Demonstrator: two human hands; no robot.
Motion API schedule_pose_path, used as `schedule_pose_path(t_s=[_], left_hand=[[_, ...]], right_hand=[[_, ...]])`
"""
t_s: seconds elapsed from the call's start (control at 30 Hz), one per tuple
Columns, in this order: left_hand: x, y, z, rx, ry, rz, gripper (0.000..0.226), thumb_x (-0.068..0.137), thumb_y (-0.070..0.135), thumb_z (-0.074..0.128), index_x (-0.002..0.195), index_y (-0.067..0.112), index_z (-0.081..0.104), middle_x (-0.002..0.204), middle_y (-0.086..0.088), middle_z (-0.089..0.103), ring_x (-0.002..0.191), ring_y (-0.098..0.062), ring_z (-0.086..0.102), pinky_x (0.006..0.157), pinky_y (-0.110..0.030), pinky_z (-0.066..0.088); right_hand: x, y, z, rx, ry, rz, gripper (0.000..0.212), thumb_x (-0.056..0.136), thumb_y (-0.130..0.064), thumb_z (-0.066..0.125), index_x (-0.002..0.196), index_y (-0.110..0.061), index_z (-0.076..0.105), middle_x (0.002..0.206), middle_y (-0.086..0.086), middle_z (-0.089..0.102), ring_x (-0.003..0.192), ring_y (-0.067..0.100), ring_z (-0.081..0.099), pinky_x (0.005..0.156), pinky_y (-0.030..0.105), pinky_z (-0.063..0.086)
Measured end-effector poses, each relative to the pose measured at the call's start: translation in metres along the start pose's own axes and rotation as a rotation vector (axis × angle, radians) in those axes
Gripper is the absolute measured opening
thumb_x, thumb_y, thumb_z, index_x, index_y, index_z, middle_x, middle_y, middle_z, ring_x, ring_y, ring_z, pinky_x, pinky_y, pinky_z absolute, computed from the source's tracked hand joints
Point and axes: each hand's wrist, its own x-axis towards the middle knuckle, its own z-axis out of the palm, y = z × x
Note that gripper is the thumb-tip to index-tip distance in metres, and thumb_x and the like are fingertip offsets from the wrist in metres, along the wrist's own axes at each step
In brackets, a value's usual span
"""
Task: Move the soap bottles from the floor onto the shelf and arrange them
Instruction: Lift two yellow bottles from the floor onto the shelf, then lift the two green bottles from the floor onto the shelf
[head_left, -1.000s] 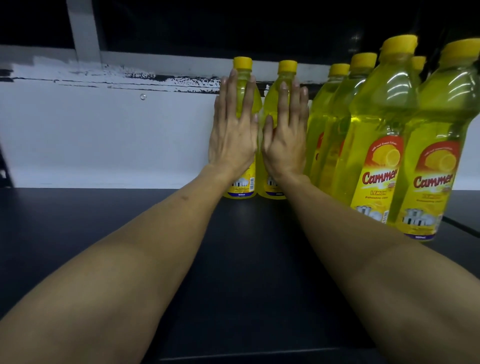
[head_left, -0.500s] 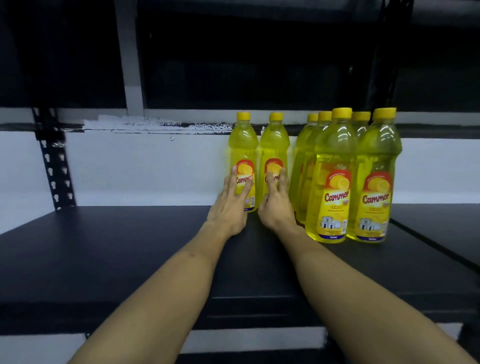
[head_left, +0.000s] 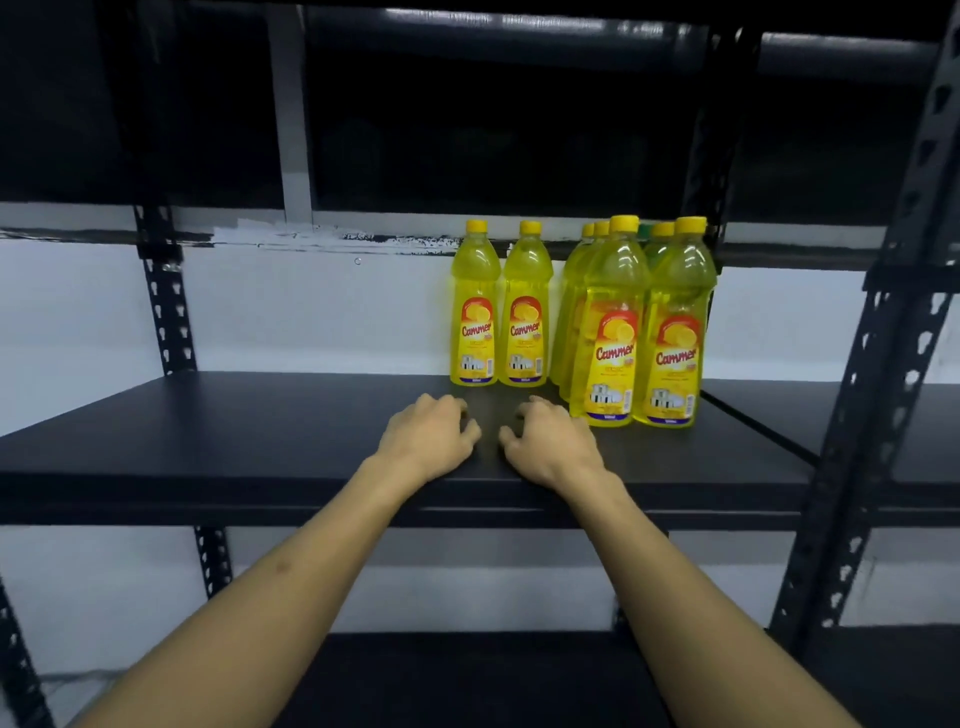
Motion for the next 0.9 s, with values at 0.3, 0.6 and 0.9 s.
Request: schedule_pose_path(t_s=[0.3,0.6,0.9], left_hand=[[-0.112,0.008,0.018,0.101,0.198,0.111,0.061,0.105,0.054,0.02,0.144,0.017,0.049,0.151,-0.006,0.048,0.143,-0.025,0.038,0.118,-0.046,0.024],[-0.213,0.037,0.084,-0.295,0.088,0.116,0.059,0.105,0.05,0.037,0.156,0.021,0.032,0.17,-0.001,0.004,0.155,-0.019,0.005,0.119,-0.036,0.019],[-0.31,0.064,0.267,-0.274,-0.561,-0.038,0.066,0.105,0.052,0.035,0.159,0.017,0.023,0.167,-0.012,0.017,0.15,-0.032,0.022,0.117,-0.043,0.029]], right_hand=[[-0.108,0.036,0.03,-0.09,0.214,-0.195,0.057,0.106,-0.048,0.029,0.153,-0.017,0.038,0.159,0.007,0.039,0.15,0.027,0.027,0.123,0.047,0.016],[-0.214,0.096,0.082,0.173,-0.021,-0.044,0.062,0.105,-0.053,0.034,0.159,-0.026,0.021,0.17,0.003,0.003,0.154,0.023,0.017,0.123,0.049,0.015],[-0.311,0.177,0.229,0.269,-0.416,0.501,0.069,0.101,-0.05,0.05,0.156,-0.016,0.028,0.159,0.013,0.03,0.143,0.035,0.036,0.113,0.05,0.034]])
